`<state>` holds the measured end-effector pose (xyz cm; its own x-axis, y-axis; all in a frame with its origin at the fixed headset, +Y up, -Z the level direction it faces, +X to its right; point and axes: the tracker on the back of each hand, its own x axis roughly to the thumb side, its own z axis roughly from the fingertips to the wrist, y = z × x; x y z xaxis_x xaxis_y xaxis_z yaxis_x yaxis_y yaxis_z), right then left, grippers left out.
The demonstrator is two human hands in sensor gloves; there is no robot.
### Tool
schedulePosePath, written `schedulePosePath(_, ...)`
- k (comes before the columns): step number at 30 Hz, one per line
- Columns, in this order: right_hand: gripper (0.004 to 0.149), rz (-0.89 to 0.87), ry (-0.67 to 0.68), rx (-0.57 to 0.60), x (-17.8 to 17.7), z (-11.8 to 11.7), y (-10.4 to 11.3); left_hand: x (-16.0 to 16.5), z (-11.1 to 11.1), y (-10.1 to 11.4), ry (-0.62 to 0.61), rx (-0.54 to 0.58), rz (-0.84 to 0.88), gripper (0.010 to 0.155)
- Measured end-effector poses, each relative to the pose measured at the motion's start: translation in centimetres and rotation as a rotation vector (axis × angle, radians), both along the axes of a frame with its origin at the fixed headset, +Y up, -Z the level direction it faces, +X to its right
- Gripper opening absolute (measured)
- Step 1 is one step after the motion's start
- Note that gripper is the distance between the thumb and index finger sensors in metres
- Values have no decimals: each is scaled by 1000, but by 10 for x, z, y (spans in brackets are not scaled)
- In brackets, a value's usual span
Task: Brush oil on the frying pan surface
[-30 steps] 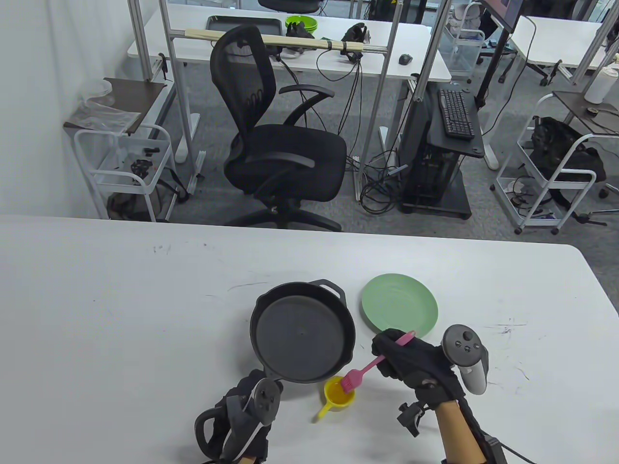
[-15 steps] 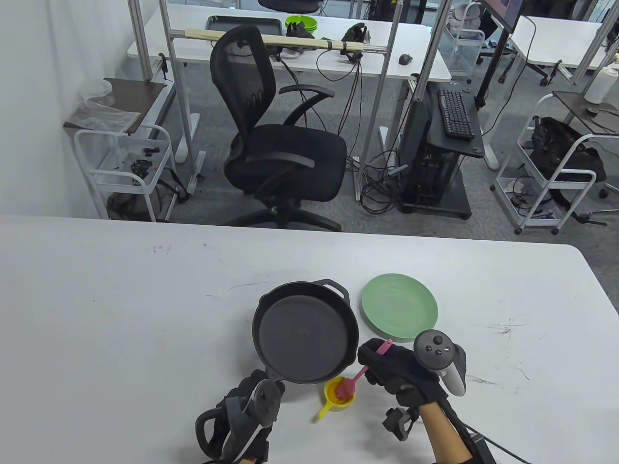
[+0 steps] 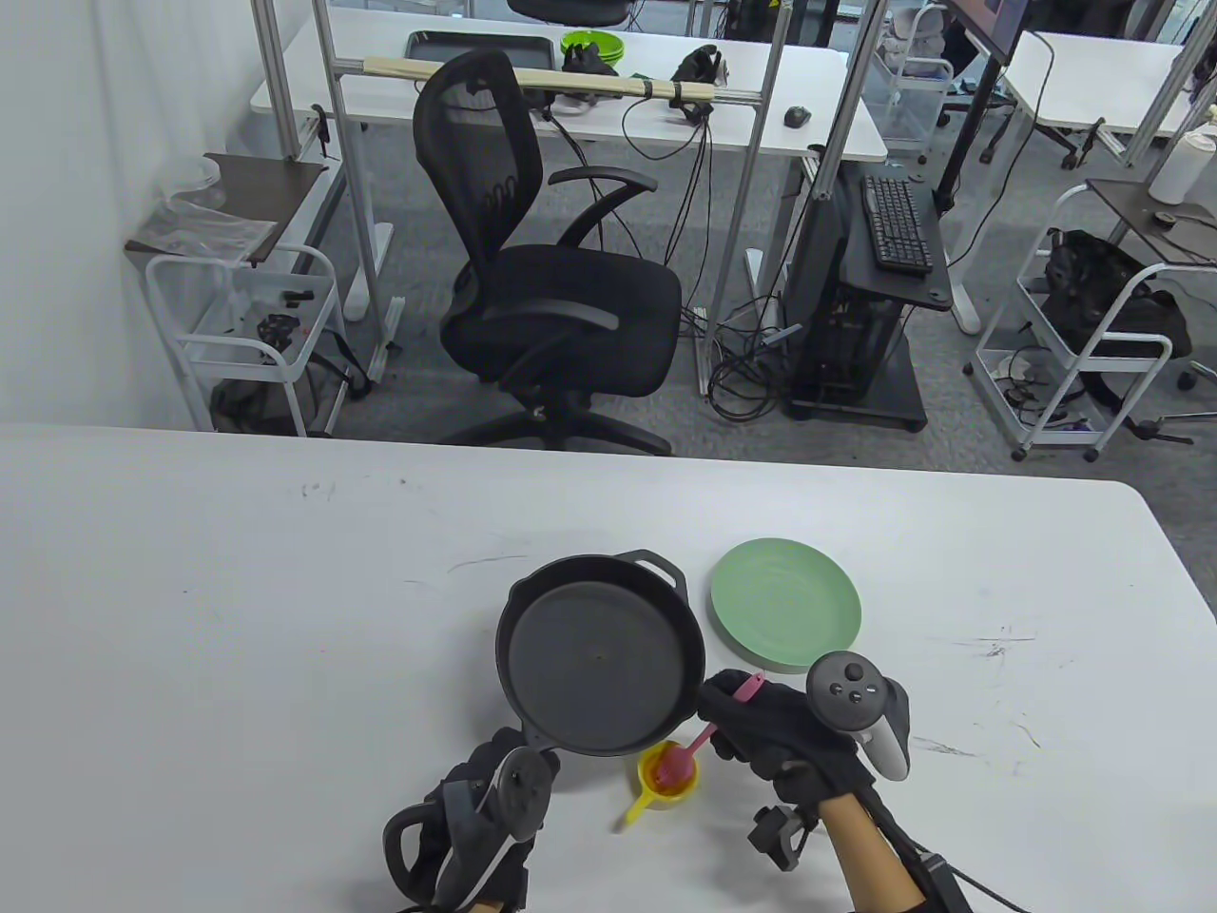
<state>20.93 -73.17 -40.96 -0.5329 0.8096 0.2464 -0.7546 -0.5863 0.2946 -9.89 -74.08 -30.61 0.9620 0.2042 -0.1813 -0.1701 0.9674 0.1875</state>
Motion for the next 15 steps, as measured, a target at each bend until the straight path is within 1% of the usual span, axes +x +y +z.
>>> schedulePosePath(3, 40, -28, 2, 20, 3, 2, 7, 0, 0, 0, 5, 1, 2, 61)
schedulePosePath(10, 40, -20, -6, 97, 10, 6, 24, -1, 1, 1, 17, 5, 9, 61)
schedulePosePath(15, 39, -3, 69, 114, 8, 8, 28, -1, 1, 1, 15, 2, 5, 61)
